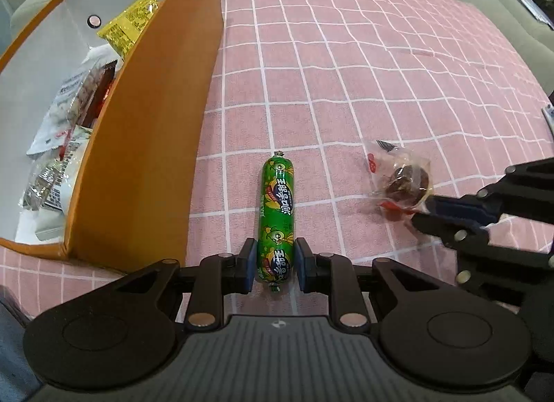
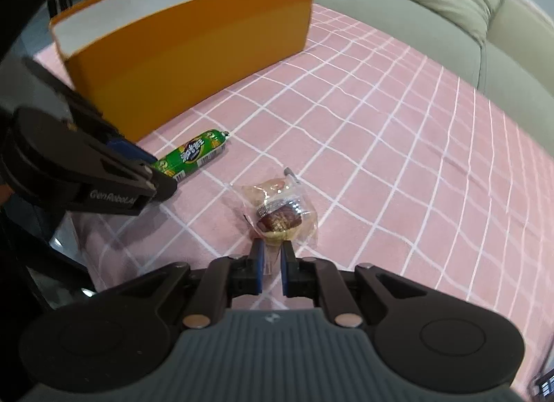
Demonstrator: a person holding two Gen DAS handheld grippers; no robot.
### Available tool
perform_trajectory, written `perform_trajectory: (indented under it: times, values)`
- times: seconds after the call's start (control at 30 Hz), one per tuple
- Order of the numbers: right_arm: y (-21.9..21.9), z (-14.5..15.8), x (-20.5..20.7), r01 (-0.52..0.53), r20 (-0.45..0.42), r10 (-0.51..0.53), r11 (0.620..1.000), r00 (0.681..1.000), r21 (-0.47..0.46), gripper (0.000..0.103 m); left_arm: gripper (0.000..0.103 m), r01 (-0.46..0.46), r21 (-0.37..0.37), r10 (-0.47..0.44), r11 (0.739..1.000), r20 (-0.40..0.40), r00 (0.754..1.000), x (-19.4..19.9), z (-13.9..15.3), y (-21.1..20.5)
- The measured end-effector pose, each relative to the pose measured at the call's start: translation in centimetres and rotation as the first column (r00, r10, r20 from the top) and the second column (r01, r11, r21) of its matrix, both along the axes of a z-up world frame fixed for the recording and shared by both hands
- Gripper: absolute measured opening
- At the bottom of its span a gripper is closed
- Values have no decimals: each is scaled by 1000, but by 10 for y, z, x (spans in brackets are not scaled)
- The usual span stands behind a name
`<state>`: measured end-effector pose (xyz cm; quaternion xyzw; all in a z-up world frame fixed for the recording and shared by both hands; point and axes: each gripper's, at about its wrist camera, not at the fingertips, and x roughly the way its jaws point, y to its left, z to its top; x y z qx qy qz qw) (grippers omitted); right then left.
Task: Organize snacks
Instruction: 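Grasp the green tube snack with the left gripper while the right gripper grasps the wrapped candy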
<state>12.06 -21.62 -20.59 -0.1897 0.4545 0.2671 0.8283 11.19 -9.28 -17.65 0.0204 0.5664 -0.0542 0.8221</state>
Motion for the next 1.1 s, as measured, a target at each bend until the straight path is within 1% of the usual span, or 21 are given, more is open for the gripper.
perform_trajectory:
  times: [0.07, 0.1, 0.13, 0.17, 0.2, 0.27, 0.3, 0.33, 0.4, 0.5, 0.6, 0.73, 0.83, 0.87, 0.9, 0.97, 1.1]
  values:
    - [1, 1, 2, -4, -9, 4, 1000, 1000, 6, 9, 28, -16, -33, 16, 999, -7, 1000, 2, 0, 3]
    - [1, 3, 2, 0, -8, 0, 1000, 1000, 1, 12, 34, -24, -45, 24, 999, -7, 1000, 2, 1, 4]
    - [-1, 5, -1, 3, -11, -3, 1000, 1000, 5, 16, 36, -30, -57, 31, 998, 0, 1000, 2, 3, 4]
    - [-4, 8, -1, 10, -12, -9, 1000, 1000, 12, 22, 39, -38, -61, 39, 997, 11, 999, 4, 4, 5]
    - [-6, 10, -3, 18, -8, -18, 1000, 1000, 23, 30, 41, -48, -62, 50, 997, 25, 998, 5, 5, 4]
    - [-8, 16, -2, 32, 20, -33, 999, 999, 38, 36, 41, -50, -64, 52, 997, 39, 998, 9, 7, 2]
    - [-7, 17, -1, 30, 36, -32, 999, 999, 39, 37, 41, -41, -58, 44, 997, 39, 998, 13, 6, -1]
    - [-6, 18, -1, 24, 50, -25, 999, 998, 35, 39, 41, -39, -46, 41, 998, 38, 998, 16, 5, -4]
    - [0, 17, -1, -7, 68, 6, 1000, 998, 15, 45, 41, -33, -26, 34, 999, 30, 999, 22, 2, -8]
    - [9, 13, 0, -72, 93, 72, 997, 993, -6, 48, 41, -29, 12, 29, 999, 4, 1000, 26, -5, -13]
    - [15, 7, 4, -99, 86, 100, 995, 991, -19, 48, 41, -31, 24, 31, 999, -8, 999, 28, -10, -14]
    - [15, 3, 13, -78, 60, 78, 997, 995, -15, 49, 39, -16, 39, 16, 999, 3, 1000, 30, -13, -15]
    - [15, 0, 17, -67, 55, 68, 998, 996, -17, 49, 33, -5, 39, 5, 999, 13, 1000, 29, -12, -15]
    - [16, -1, 18, -63, 57, 64, 998, 996, -15, 50, 27, -1, 40, 0, 999, 17, 1000, 28, -12, -16]
    - [16, -1, 18, -57, 59, 58, 998, 997, -14, 50, 25, 4, 44, -5, 999, 22, 1000, 27, -10, -17]
    - [17, -2, 18, -52, 61, 53, 999, 997, -13, 50, 25, 13, 54, -15, 998, 28, 1000, 26, -9, -19]
    - [16, -2, 19, -37, 62, 37, 999, 997, -8, 49, 24, 17, 51, -18, 999, 27, 999, 26, -9, -18]
